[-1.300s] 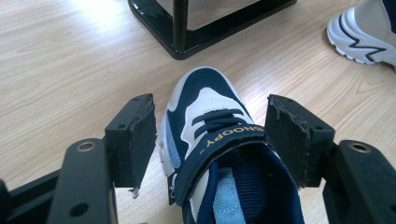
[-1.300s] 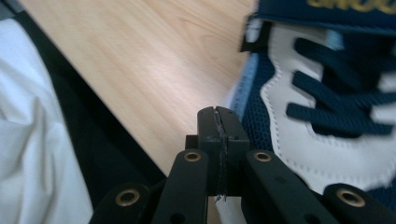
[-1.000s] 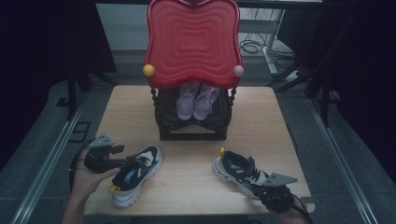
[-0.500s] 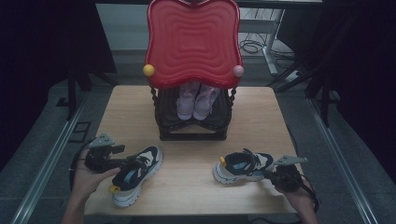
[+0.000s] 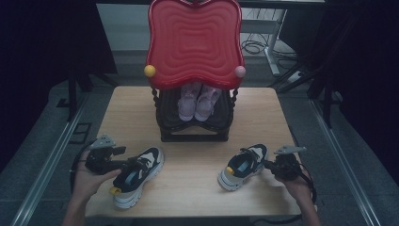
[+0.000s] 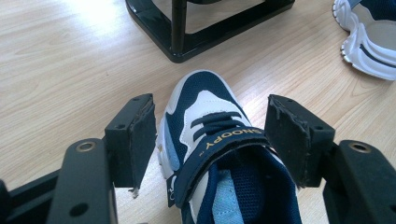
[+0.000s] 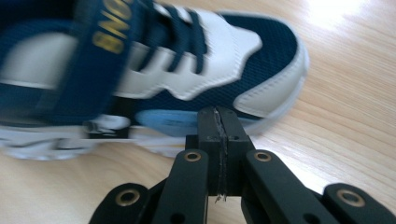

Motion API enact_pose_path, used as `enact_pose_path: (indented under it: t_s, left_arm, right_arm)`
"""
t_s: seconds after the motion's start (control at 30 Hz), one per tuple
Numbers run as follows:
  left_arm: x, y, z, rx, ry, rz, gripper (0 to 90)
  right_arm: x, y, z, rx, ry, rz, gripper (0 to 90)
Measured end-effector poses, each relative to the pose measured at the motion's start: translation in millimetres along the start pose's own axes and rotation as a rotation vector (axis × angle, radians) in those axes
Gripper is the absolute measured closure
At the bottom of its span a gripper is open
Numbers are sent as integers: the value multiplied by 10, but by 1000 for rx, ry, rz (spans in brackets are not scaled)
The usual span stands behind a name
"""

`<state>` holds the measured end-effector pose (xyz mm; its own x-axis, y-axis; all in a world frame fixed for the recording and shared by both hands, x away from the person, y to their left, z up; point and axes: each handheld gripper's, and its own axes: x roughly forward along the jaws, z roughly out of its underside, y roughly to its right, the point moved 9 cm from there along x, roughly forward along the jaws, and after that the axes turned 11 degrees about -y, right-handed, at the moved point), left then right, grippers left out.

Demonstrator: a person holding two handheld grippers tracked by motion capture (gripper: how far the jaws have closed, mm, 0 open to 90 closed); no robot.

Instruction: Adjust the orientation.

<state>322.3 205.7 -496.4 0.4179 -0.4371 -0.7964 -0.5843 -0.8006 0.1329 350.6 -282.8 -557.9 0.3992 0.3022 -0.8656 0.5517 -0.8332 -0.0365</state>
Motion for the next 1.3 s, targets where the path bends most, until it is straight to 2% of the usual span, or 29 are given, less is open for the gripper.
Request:
enact_pose_path:
  t_s: [0.1, 0.2, 0.33, 0.43, 0.57, 0.67, 0.87, 1.3]
  left_arm:
    - [18, 14, -3, 5, -3, 3, 343]
    - [48, 45, -5, 16, -14, 6, 342]
    - [69, 75, -13, 23, -18, 9, 342]
    - [71, 84, -10, 25, -21, 7, 342]
    - [84, 86, 4, 28, -27, 6, 342]
    - [94, 88, 6, 27, -29, 8, 341]
    - [104, 95, 9, 37, -34, 8, 341]
    - [94, 81, 13, 26, -28, 4, 339]
  right_arm:
    - [-164, -143, -46, -19, 48, -21, 894]
    - [-373, -367, -172, -81, 96, -23, 894]
    - [-605, -722, -442, -165, 149, -68, 894]
    - [-605, -962, -634, -226, 141, -101, 895]
    - [-425, -1227, -791, -294, 95, -106, 894]
    - [-287, -1306, -825, -310, 62, -100, 894]
    - [-86, -1322, -811, -315, -12, -74, 894]
    - [-111, -1349, -729, -325, -34, -71, 895]
